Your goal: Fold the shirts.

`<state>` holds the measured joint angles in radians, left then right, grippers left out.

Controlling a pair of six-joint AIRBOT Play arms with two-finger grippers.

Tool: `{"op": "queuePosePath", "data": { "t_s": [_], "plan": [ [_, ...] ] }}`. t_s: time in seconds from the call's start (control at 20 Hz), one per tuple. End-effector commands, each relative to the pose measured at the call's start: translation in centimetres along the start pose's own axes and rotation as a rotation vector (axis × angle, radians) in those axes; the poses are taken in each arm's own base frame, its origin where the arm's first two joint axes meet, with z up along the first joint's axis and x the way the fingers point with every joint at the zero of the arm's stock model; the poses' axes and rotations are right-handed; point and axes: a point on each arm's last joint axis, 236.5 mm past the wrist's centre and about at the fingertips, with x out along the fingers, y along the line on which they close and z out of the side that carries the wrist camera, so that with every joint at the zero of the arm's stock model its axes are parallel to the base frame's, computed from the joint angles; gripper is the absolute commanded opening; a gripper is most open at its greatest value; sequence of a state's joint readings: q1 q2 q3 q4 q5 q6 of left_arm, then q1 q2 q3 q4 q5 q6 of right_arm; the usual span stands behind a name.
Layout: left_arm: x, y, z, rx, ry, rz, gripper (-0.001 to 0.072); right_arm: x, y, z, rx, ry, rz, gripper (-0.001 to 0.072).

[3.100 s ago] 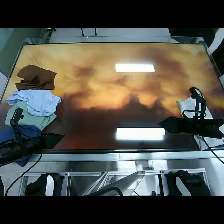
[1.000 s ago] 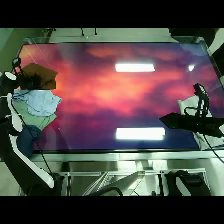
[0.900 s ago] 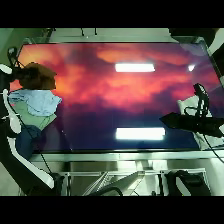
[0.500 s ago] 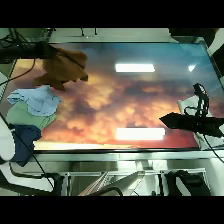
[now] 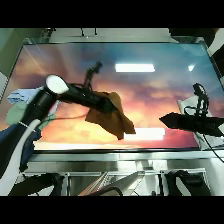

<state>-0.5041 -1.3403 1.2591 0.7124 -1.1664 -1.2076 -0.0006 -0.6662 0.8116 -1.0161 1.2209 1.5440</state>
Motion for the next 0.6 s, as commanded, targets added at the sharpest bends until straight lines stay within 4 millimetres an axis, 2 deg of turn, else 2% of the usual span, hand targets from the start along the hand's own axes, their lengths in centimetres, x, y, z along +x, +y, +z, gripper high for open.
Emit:
{"op": "queuePosePath", "data": {
  "t_s": [0.0, 0.05, 0.1, 0.15, 0.25, 0.35, 0.4, 0.45, 0.5, 0.55],
  "plan": [
    [6.0, -1.3, -5.5, -0.016, 0.112, -0.014, 0.0023, 0.0, 0.0, -0.4, -0.004, 0.019, 0.000, 0.0021],
    [6.6, -1.3, -5.8, -0.016, 0.126, -0.017, 0.0330, 0.0, 0.0, -0.4, -0.004, 0.019, 0.000, 0.0021],
    [6.7, -1.3, -5.9, -0.028, 0.127, -0.016, 0.0702, 0.0, 0.0, -0.4, -0.012, 0.019, 0.001, 0.0021],
    [6.1, -1.0, -5.4, -0.048, 0.119, -0.012, 0.0693, 0.0, 0.0, -0.5, -0.034, 0.020, 0.001, 0.0021],
    [3.2, -0.2, -3.8, -0.065, 0.092, -0.008, 0.0692, 0.0, 0.0, -1.1, -0.042, 0.048, 0.003, 0.0021],
    [-1.2, 1.4, -2.3, -0.095, 0.041, 0.006, 0.0691, -0.1, 0.3, -2.7, -0.079, 0.114, 0.019, 0.0021],
    [-3.4, 2.8, -2.1, -0.129, 0.002, 0.030, 0.0691, -0.1, 0.4, -3.4, -0.089, 0.142, 0.024, 0.0030],
    [-5.1, 4.8, -2.6, -0.168, -0.027, 0.068, 0.0692, 0.2, 0.5, -4.3, -0.099, 0.168, 0.029, 0.0110],
    [-6.5, 7.2, -3.9, -0.214, -0.042, 0.123, 0.0692, 0.8, 0.4, -5.5, -0.101, 0.199, 0.035, 0.0387],
    [-7.3, 9.4, -5.5, -0.262, -0.049, 0.171, 0.0691, 1.6, 0.5, -6.9, -0.099, 0.239, 0.049, 0.0571]
  ]
}}
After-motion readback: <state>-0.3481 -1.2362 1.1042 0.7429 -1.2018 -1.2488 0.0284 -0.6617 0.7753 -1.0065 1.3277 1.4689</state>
